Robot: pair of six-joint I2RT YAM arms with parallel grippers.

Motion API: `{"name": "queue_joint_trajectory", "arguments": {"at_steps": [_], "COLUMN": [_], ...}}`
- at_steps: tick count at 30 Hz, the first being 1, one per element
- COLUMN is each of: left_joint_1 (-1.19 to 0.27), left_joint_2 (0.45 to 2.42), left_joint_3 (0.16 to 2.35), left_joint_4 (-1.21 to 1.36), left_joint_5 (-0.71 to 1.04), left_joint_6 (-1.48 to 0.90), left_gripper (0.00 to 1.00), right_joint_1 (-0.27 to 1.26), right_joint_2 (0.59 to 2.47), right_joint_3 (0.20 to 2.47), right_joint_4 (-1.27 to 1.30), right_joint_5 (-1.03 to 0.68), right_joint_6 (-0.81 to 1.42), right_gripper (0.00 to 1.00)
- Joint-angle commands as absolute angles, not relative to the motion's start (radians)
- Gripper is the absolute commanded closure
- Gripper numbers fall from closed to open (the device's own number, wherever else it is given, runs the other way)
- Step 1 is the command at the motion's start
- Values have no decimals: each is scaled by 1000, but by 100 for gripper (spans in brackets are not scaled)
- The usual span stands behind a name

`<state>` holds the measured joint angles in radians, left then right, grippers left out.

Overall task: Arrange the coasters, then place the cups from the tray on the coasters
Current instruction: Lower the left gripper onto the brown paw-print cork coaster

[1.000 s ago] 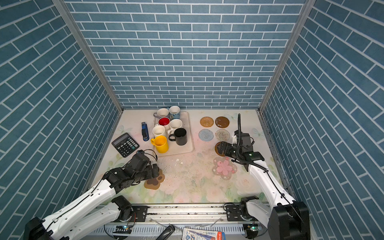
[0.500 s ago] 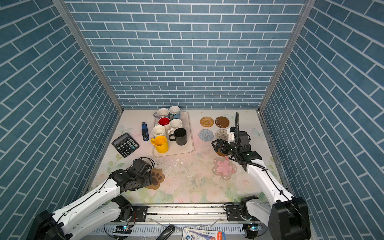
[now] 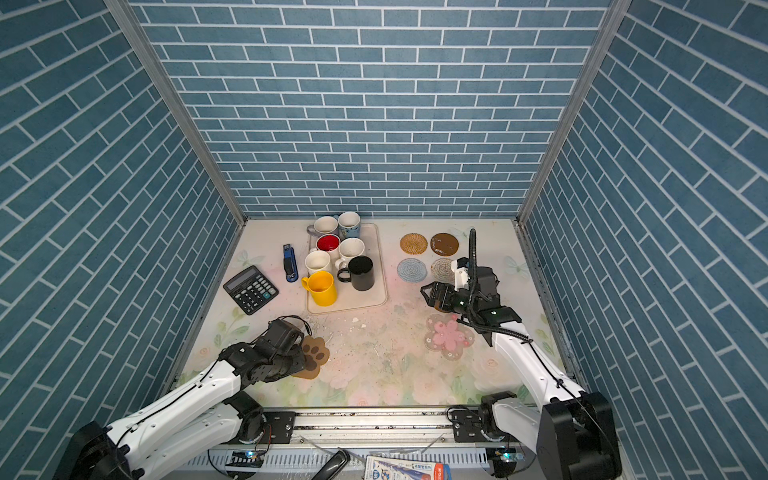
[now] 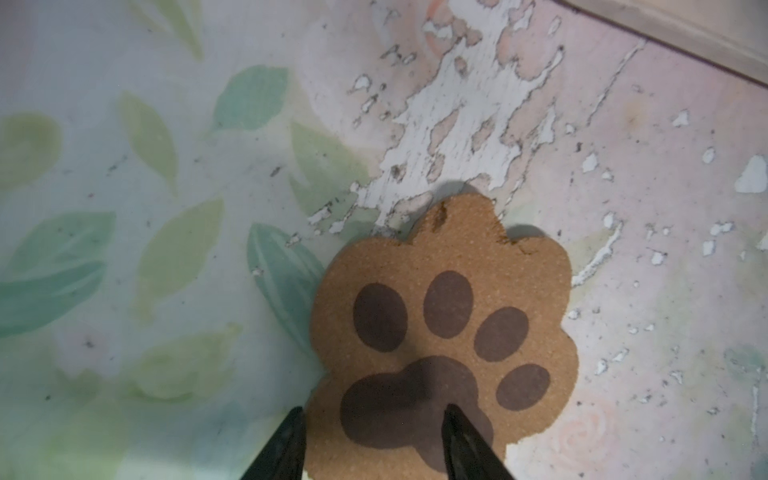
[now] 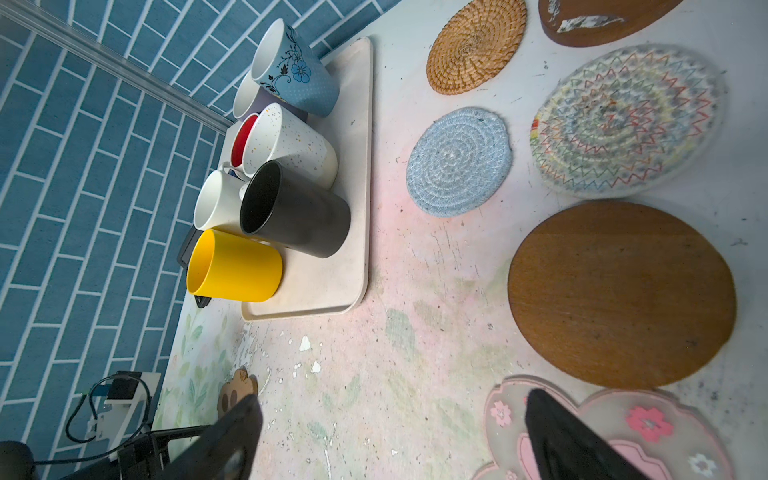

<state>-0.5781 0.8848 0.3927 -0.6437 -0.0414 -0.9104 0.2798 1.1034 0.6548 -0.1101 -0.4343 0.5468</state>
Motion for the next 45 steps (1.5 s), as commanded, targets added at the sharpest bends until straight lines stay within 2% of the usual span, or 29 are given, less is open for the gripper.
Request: {"name": "queue_joint_trajectory", "arguments": {"at_steps": [1, 13, 20, 28, 38, 45], "left_joint_1": [-572, -580, -581, -580, -584, -639], "left_joint_2": [914, 999, 991, 1010, 1033, 1093], "left_joint_3": [374, 395, 455, 472, 434, 448], "left_joint_4": [-614, -551, -703, -720, -559, -479], "left_joint_5": [-15, 11, -116, -133, -7, 8], "left_joint_6": [-924, -919, -885, -869, -881, -917], "left_gripper": [47, 47, 47, 47, 50, 51], "right_joint_1": [284, 284, 284, 284, 284, 284], "right_joint_2": [1089, 1077, 1078, 1091, 1089, 1073], "right_joint_3": [629, 624, 623, 624, 624, 623], "right_joint_4": [-77, -73, -76, -67, -69, -78], "right_joint_5": [-457, -453, -449, -457, -462, -462], "right_joint_6": [568, 568, 565, 569, 571, 568], "right_gripper": [1, 1, 1, 1, 1, 1]}}
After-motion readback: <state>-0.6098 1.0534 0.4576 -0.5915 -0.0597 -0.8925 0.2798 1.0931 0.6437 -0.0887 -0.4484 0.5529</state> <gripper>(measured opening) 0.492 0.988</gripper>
